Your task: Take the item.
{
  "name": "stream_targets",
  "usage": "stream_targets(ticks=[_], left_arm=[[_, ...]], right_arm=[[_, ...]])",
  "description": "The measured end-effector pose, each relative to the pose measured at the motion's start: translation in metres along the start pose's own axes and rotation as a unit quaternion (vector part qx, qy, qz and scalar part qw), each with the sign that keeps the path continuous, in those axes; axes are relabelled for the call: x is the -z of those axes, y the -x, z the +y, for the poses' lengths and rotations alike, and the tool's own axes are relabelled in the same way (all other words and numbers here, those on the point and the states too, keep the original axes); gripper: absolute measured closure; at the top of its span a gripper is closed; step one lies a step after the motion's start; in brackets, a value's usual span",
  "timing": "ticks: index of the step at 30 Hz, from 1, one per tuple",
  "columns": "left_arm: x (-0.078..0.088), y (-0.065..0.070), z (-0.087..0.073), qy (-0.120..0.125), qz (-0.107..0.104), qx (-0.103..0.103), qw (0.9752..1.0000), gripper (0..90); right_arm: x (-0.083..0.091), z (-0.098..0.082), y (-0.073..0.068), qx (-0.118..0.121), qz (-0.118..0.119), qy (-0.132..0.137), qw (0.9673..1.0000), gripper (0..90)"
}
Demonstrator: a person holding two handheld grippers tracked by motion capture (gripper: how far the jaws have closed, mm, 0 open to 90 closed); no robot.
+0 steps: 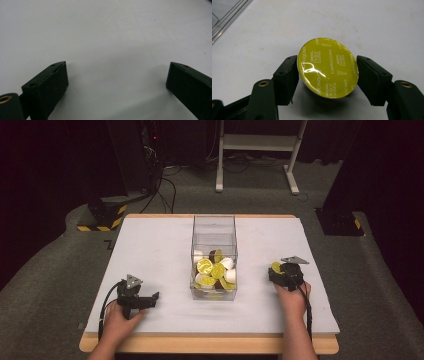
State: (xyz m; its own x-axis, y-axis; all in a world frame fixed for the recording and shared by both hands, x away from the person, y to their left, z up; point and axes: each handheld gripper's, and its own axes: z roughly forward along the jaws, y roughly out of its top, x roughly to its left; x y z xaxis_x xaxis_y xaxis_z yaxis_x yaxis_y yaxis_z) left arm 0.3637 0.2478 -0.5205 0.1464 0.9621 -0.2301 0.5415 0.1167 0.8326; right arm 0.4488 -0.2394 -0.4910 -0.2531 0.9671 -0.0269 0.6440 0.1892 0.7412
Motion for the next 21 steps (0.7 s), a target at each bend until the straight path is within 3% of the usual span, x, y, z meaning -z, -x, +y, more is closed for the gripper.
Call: stream_targets(ticks=[9, 21], left_arm=[[0.0, 0.0, 0.0, 0.001, 0.0, 0.0, 1.0, 4.3], [0.0, 0.0, 0.0, 0.0, 0.0, 0.0, 1.0, 4.3]], right_arm=[[0.003, 0.003, 0.001, -0.016, 0.007, 0.008, 0.9998, 23.0], [0.011, 0.009, -0.003, -0.018, 0.012, 0.027, 0.9994, 18.5]])
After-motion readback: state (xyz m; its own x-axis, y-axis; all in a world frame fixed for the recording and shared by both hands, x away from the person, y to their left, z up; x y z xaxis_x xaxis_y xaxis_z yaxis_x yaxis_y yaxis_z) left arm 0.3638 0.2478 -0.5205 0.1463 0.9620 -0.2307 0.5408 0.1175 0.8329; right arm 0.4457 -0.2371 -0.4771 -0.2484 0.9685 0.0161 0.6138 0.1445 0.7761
